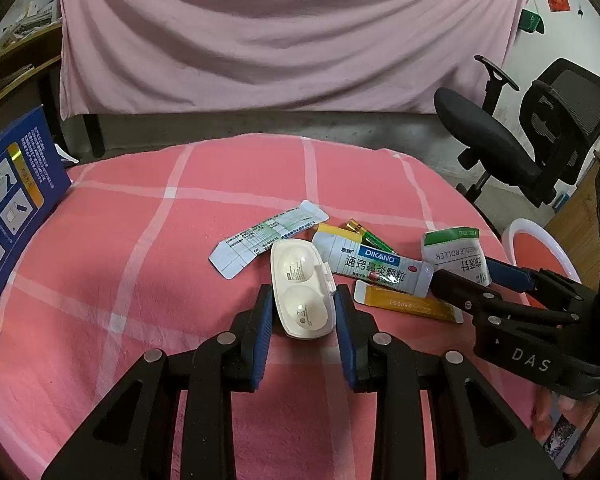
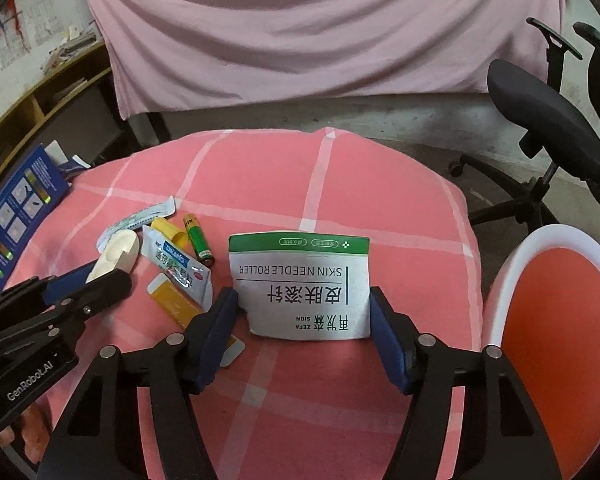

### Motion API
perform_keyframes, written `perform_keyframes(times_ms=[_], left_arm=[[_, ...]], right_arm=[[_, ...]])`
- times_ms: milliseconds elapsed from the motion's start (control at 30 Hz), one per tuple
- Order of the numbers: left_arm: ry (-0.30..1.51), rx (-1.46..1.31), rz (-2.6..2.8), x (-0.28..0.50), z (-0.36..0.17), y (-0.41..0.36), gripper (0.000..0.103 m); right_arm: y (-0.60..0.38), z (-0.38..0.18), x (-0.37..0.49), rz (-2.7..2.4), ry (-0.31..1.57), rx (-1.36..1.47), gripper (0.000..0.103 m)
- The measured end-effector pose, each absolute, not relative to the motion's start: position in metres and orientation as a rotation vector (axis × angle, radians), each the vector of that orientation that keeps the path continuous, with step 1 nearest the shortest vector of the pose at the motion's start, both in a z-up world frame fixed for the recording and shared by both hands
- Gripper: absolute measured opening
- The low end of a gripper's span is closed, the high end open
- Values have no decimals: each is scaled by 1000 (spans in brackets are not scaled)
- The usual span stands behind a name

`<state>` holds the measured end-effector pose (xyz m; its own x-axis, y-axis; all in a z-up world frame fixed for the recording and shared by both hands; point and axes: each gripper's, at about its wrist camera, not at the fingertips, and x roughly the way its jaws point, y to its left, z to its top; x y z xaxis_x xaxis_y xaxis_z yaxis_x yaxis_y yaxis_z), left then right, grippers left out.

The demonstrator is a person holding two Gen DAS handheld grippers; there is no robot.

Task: Collect trash
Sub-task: 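Grasp the white case with the left tool while the right tool grasps the white card, then lift the white case and white card and carry both over the bucket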

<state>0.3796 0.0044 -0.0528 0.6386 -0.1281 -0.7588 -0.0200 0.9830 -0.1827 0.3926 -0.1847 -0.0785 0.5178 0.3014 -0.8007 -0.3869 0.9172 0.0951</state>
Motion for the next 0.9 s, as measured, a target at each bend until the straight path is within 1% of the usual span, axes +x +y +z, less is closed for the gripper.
perform_keyframes(times_ms=[467,900], left_arm=[[882,-206,-76,380,-51,11,26],[895,-189,-95,373,-49,6,25]], right_arm=[[-188,-72,387,476,909,-50,63],[-196,-51,367,540,766,-5,63]])
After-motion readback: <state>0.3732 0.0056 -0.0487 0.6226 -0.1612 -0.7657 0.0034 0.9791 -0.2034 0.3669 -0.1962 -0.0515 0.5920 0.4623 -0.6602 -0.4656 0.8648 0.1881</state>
